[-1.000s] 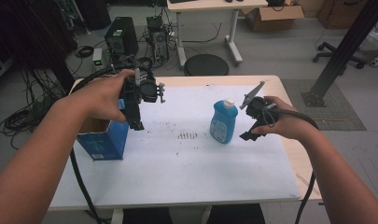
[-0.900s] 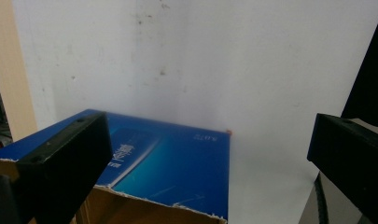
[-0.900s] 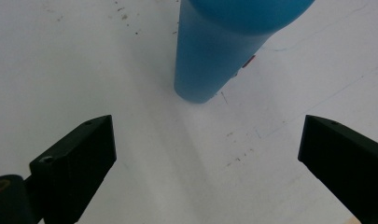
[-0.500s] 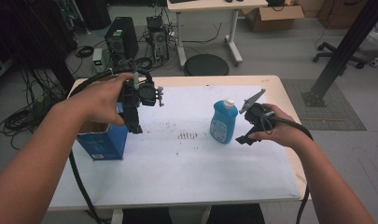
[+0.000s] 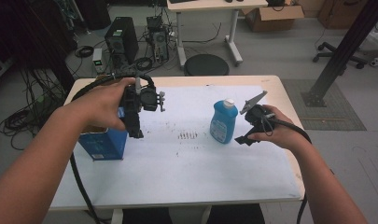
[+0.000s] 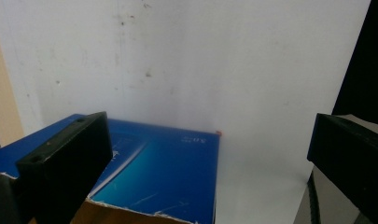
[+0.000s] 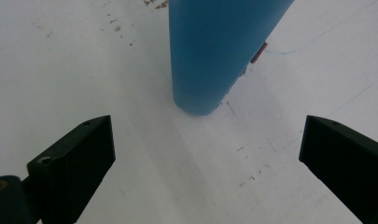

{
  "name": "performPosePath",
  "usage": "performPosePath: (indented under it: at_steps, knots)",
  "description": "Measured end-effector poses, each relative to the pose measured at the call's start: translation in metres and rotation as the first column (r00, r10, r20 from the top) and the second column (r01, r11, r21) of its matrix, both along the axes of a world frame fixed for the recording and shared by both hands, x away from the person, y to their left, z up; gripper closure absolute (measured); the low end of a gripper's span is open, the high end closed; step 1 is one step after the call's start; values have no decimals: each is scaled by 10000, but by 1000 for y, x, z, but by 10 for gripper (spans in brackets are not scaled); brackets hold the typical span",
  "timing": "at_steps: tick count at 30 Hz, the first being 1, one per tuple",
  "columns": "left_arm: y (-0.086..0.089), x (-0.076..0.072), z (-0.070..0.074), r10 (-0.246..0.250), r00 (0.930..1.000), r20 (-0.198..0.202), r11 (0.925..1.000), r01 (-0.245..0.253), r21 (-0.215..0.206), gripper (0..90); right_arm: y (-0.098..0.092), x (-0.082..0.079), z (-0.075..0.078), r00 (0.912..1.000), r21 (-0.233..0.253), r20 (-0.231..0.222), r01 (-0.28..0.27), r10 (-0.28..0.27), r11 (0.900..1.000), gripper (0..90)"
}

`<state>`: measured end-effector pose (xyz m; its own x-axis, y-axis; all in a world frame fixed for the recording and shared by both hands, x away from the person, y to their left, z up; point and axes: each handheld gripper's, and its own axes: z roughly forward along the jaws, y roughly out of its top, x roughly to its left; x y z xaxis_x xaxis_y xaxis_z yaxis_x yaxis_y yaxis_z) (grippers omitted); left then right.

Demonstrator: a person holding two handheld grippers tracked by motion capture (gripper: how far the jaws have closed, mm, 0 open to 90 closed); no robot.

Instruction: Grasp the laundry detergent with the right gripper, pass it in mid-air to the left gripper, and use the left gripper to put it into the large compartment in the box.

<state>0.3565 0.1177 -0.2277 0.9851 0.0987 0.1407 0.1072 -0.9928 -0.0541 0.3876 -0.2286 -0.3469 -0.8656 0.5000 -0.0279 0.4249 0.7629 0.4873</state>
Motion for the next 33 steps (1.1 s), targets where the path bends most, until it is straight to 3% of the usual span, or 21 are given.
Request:
performPosePath:
  at_steps: [21, 33]
  knots:
    - [-1, -21, -16, -380, 9985, -381, 9989, 390, 248, 4, 7, 4, -15, 9984, 706, 293, 460, -481, 9964, 32]
    - [0, -24, -17, -377, 9986, -367, 9989, 387, 262, 4, 10, 4, -25, 9931, 1313, 859, 683, -800, 9890, 28]
